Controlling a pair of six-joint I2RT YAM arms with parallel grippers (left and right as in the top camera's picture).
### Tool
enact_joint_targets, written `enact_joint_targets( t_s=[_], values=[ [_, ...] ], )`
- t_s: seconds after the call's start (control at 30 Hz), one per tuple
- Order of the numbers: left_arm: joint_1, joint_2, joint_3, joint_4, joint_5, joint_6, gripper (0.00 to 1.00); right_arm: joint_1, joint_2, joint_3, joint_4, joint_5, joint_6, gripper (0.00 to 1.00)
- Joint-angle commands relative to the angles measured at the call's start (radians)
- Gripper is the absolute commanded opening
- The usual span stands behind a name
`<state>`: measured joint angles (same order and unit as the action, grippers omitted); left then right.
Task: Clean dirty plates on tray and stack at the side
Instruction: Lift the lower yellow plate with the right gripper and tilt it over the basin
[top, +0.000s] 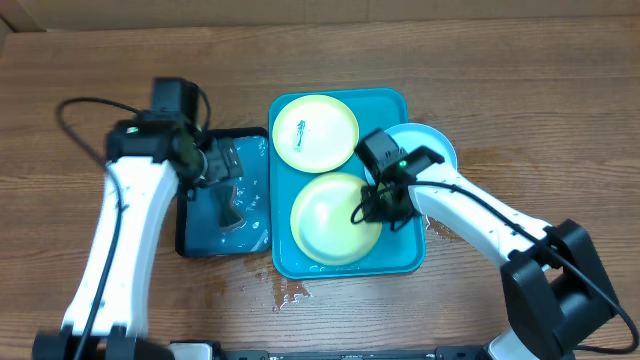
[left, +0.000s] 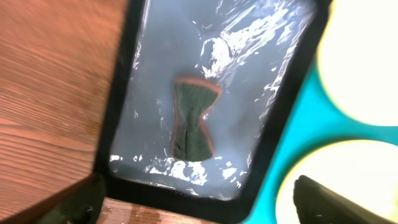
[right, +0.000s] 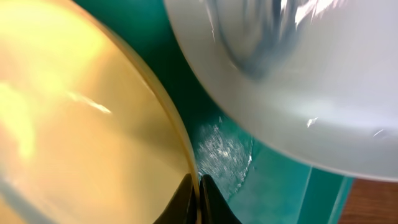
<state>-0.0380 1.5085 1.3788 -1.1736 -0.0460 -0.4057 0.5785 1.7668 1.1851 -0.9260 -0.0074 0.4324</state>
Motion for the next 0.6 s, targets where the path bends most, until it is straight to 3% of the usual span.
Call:
enact_joint_targets(
  t_s=[0.0, 0.2, 0.37, 0.57],
  values=[
    [0.008, -0.085, 0.119, -0.068, -0.002, 0.037, 1.00, 0.005, -0.053, 0.166, -0.033, 0.059, -0.061, 0.04],
    [0.008, -0.154, 0.246, -0.153, 0.000, 0.036, 1.00, 0.029, -0.053, 0.324, 0.019, 0.060, -0.129, 0.04],
    [0.008, -0.205, 0.292, -0.167, 0.050, 0.036, 1.00, 0.114, -0.039, 0.341, 0.227, 0.066, -0.131, 0.04],
    [0.008, -0.238, 0.292, -0.185, 0.054, 0.037, 1.00, 0.264, 0.042, 0.341, 0.442, 0.304, -0.180, 0.04]
  ],
)
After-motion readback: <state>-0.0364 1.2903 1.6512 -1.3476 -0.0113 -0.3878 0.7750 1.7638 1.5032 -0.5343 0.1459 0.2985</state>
